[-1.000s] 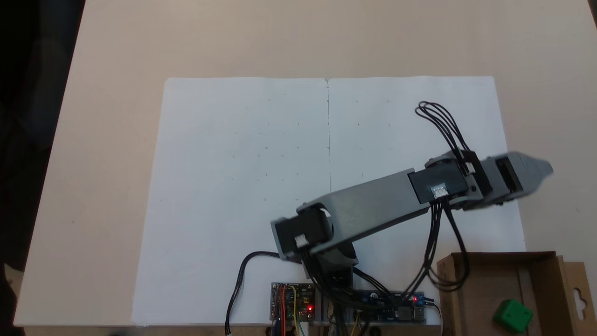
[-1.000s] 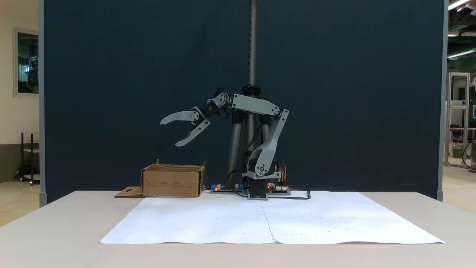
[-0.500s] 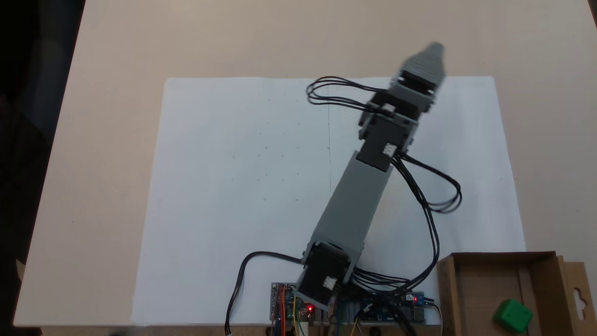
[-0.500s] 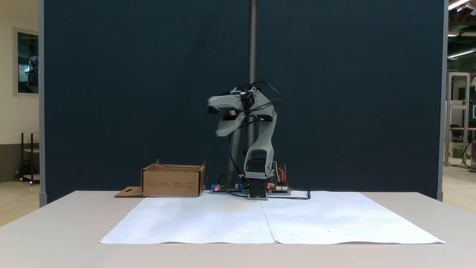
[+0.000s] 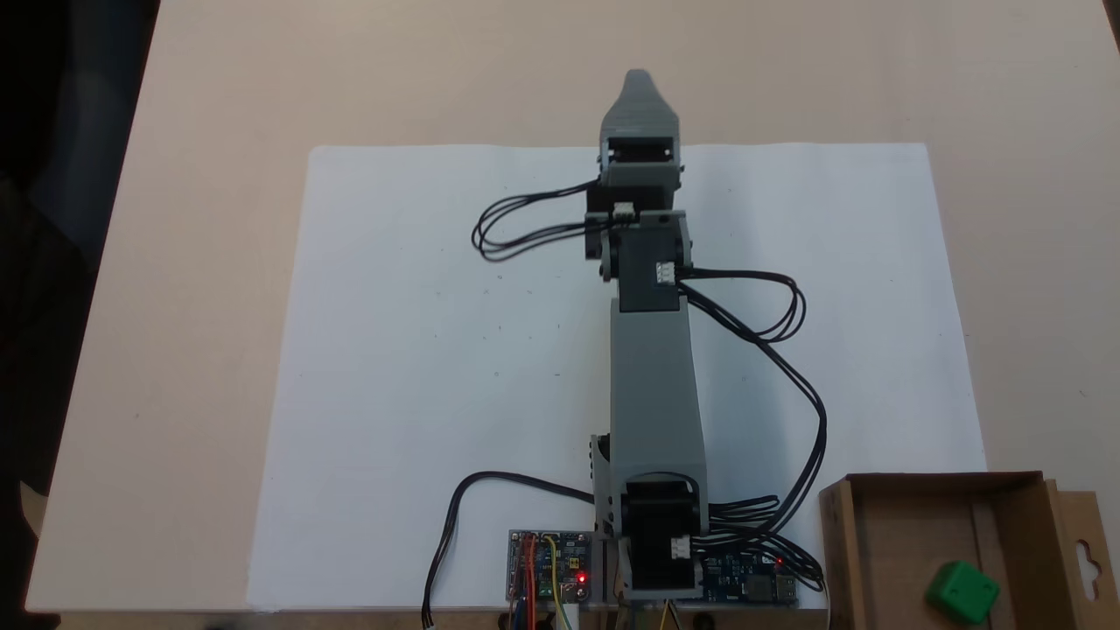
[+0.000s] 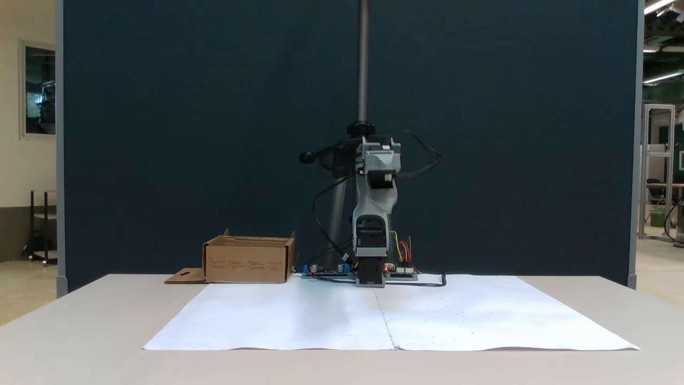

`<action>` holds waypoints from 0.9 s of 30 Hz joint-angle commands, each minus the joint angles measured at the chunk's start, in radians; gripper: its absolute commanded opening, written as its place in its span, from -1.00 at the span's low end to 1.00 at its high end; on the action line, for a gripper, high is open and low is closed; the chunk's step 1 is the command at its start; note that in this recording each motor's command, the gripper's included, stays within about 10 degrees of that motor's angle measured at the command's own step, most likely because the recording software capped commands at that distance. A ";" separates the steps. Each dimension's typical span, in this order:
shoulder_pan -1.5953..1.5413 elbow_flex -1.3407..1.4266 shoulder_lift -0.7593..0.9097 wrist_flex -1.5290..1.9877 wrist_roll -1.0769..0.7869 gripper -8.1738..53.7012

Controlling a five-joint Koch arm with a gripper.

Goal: Grasp a green dice and put it in the bin.

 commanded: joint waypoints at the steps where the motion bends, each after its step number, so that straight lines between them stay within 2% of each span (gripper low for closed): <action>1: -0.032 0.038 0.075 -0.167 0.075 0.67; 9: 0.035 0.350 0.258 -0.405 0.072 0.67; 21: 0.115 0.660 0.285 -0.765 0.064 0.68; 27: 0.115 0.795 0.285 -0.954 -0.006 0.68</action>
